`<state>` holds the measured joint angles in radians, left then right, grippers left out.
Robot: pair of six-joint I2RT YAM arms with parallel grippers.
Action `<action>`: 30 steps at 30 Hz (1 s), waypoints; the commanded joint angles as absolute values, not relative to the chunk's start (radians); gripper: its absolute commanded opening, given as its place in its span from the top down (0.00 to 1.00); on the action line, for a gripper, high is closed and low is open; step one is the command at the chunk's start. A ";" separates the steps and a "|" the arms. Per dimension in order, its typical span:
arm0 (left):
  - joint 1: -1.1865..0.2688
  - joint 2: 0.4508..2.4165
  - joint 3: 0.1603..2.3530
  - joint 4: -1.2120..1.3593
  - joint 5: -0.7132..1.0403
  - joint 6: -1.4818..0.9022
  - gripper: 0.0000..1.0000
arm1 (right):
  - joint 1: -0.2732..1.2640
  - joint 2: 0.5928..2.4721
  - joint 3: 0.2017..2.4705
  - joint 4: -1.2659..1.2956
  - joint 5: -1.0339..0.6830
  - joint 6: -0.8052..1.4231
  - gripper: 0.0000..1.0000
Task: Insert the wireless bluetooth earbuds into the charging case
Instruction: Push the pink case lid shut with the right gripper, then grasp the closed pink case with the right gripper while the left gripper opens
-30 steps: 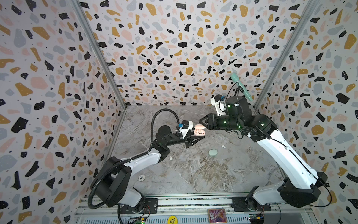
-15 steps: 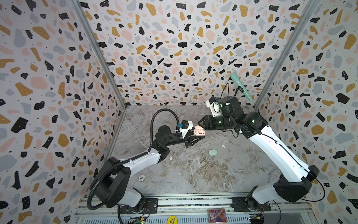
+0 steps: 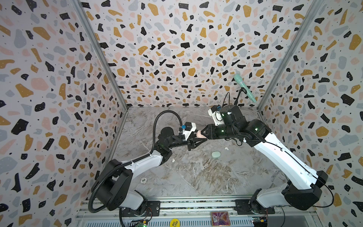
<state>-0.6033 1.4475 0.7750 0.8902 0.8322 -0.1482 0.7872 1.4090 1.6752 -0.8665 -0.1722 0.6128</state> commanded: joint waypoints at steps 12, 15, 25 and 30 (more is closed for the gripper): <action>-0.618 1.410 0.760 0.938 0.836 -0.108 0.74 | 0.744 1.443 1.797 -1.014 -0.170 0.623 0.39; -0.628 1.411 0.767 0.902 0.831 -0.078 0.74 | 0.739 1.436 1.768 -0.985 -0.211 0.636 0.28; -0.634 1.408 0.772 0.888 0.825 -0.065 0.74 | 0.767 1.450 1.708 -0.956 -0.245 0.653 0.23; -0.635 1.408 0.771 0.887 0.823 -0.064 0.74 | 0.776 1.459 1.704 -0.947 -0.250 0.658 0.28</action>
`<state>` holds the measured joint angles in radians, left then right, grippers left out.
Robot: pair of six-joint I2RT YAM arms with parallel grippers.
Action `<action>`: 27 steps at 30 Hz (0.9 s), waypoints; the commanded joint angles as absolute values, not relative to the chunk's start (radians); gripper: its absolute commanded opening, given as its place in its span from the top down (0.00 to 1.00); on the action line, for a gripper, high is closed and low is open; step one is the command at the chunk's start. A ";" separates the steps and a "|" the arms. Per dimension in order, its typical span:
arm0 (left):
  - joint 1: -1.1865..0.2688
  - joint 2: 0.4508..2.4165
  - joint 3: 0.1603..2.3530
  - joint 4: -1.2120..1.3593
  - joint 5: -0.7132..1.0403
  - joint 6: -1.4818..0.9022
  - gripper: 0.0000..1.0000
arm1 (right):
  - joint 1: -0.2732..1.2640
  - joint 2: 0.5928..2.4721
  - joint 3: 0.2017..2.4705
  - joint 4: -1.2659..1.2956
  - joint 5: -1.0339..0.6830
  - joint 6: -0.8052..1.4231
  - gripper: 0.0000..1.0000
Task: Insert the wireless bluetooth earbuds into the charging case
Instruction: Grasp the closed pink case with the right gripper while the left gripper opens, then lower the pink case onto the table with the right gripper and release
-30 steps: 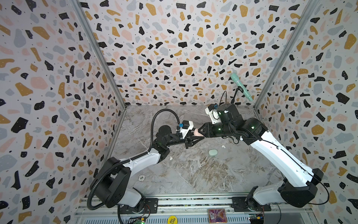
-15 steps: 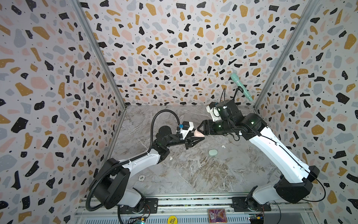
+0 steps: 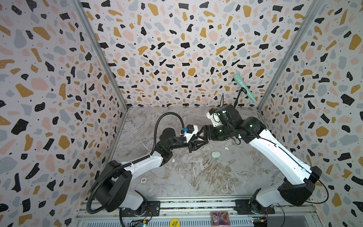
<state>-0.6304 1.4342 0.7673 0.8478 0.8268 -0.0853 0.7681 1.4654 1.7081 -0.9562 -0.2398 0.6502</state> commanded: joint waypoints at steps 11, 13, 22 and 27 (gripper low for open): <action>-0.635 1.407 0.772 0.873 0.819 -0.060 0.69 | 0.785 1.465 1.668 -0.924 -0.241 0.660 0.41; -0.637 1.405 0.772 0.866 0.815 -0.059 0.64 | 0.783 1.459 1.663 -0.922 -0.224 0.657 0.44; -0.638 1.375 0.738 0.767 0.768 -0.042 0.16 | 0.673 1.337 1.461 -0.904 -0.148 0.609 0.49; -0.638 1.330 0.701 0.666 0.729 -0.011 0.00 | 0.581 1.212 1.180 -0.849 -0.115 0.581 0.49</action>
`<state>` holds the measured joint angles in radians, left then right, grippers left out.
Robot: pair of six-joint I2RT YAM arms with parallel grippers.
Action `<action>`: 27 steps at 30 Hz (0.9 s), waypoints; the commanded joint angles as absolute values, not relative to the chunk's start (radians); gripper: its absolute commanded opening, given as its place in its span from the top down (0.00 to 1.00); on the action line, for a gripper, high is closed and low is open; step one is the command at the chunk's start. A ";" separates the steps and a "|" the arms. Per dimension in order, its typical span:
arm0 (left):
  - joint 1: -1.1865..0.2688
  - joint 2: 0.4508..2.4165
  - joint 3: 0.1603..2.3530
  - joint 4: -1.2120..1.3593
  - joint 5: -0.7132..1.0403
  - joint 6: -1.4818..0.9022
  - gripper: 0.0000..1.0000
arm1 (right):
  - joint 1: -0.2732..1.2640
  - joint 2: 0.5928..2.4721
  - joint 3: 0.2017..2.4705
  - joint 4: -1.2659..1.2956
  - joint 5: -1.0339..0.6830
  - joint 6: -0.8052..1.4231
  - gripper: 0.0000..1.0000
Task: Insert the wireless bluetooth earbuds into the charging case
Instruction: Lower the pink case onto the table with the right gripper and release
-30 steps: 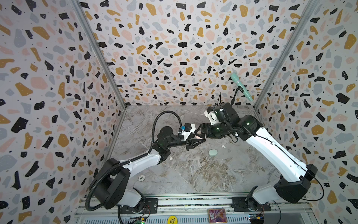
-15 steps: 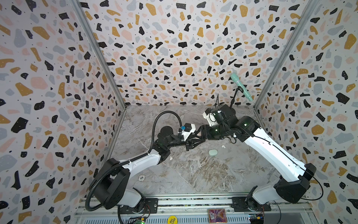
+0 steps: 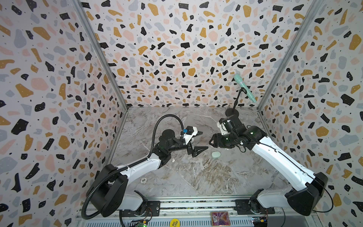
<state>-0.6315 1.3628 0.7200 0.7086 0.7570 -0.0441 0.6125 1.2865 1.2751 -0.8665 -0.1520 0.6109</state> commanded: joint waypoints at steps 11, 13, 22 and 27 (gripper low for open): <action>-0.629 1.270 0.665 0.560 0.633 0.009 0.00 | 0.579 1.037 0.669 -0.665 -0.114 0.683 0.50; -0.629 1.270 0.664 0.564 0.631 0.008 0.00 | 0.608 1.034 0.635 -0.645 -0.087 0.699 0.50; -0.627 1.266 0.667 0.564 0.623 0.002 0.00 | 0.688 1.078 0.555 -0.592 -0.041 0.744 0.26; -0.625 1.261 0.662 0.563 0.620 0.002 0.00 | 0.687 1.068 0.535 -0.586 -0.048 0.747 0.22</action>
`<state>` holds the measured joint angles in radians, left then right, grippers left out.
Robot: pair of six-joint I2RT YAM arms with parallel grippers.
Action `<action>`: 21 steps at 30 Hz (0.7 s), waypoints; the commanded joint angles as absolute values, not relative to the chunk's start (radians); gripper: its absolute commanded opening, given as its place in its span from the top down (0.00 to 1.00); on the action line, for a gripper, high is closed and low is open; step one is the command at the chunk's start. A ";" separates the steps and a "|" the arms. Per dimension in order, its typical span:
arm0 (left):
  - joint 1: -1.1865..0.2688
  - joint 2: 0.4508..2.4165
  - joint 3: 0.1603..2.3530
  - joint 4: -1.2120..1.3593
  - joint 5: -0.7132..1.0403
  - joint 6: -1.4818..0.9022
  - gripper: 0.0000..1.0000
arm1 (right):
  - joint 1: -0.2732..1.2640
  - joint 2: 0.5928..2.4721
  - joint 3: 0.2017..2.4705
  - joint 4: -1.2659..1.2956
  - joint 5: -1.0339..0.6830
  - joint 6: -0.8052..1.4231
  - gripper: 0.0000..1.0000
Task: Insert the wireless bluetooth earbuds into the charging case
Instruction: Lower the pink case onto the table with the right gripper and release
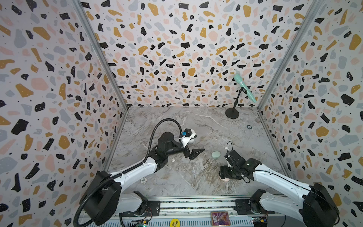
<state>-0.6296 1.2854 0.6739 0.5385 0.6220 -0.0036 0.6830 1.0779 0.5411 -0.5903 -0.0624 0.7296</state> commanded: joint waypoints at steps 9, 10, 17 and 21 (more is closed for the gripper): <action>-0.616 1.240 0.649 0.560 0.617 -0.002 0.00 | 0.691 0.994 0.571 -0.657 -0.059 0.780 0.38; -0.615 1.240 0.648 0.561 0.617 -0.003 0.00 | 0.693 0.986 0.569 -0.665 -0.060 0.787 0.42; -0.615 1.246 0.645 0.575 0.621 -0.012 0.00 | 0.732 0.986 0.540 -0.661 -0.064 0.821 0.48; -0.612 1.241 0.646 0.572 0.621 -0.012 0.00 | 0.761 1.031 0.528 -0.667 -0.046 0.831 0.49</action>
